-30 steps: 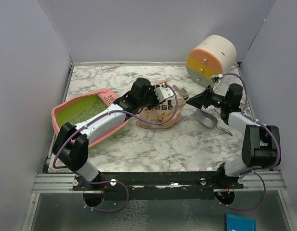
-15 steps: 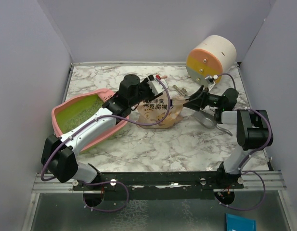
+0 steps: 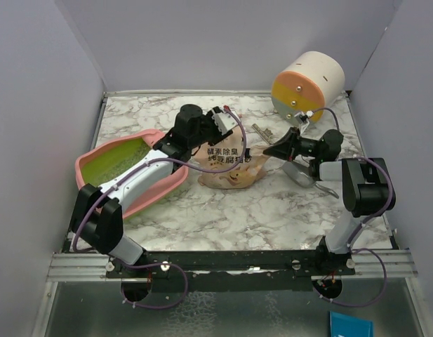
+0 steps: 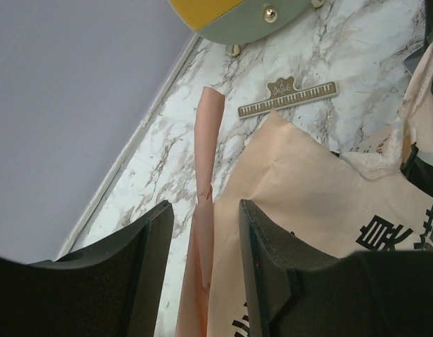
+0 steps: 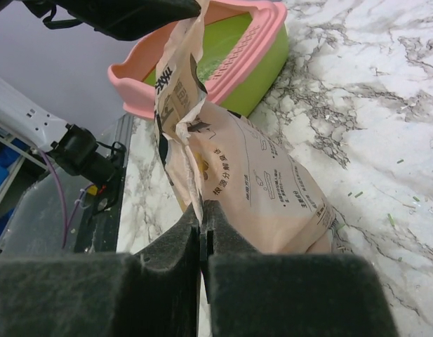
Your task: Fill the litter box with clean litter
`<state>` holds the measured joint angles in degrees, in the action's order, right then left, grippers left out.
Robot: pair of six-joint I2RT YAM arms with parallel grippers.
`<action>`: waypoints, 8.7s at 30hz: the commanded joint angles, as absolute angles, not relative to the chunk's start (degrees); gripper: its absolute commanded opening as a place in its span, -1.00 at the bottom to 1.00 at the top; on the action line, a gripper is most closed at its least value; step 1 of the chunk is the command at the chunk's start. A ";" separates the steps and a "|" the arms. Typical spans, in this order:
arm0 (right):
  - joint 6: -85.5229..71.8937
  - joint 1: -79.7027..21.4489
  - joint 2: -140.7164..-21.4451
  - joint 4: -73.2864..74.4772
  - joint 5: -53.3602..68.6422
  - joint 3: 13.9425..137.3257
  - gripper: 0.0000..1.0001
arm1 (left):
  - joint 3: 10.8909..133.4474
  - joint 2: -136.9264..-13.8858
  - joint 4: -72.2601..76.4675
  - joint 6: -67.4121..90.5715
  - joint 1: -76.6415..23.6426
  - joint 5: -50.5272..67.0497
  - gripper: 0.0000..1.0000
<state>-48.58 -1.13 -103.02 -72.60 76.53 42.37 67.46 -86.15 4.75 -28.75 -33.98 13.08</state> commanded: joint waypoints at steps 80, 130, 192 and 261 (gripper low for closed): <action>2.26 -21.09 -89.19 12.29 31.60 59.70 -0.60 | 73.79 -82.88 -15.22 -30.40 -42.32 23.48 -0.17; 2.08 -21.07 -84.92 12.97 32.20 59.02 -0.58 | 67.97 -94.09 -4.13 -45.42 -48.44 14.20 -0.69; 13.18 -17.84 -58.14 8.04 29.81 43.24 -0.02 | 67.44 -87.05 11.74 -32.04 -46.28 16.21 -1.00; 19.77 -17.85 -73.05 3.49 34.93 48.89 -0.98 | 82.06 -94.93 -6.16 -30.59 -22.36 60.34 0.33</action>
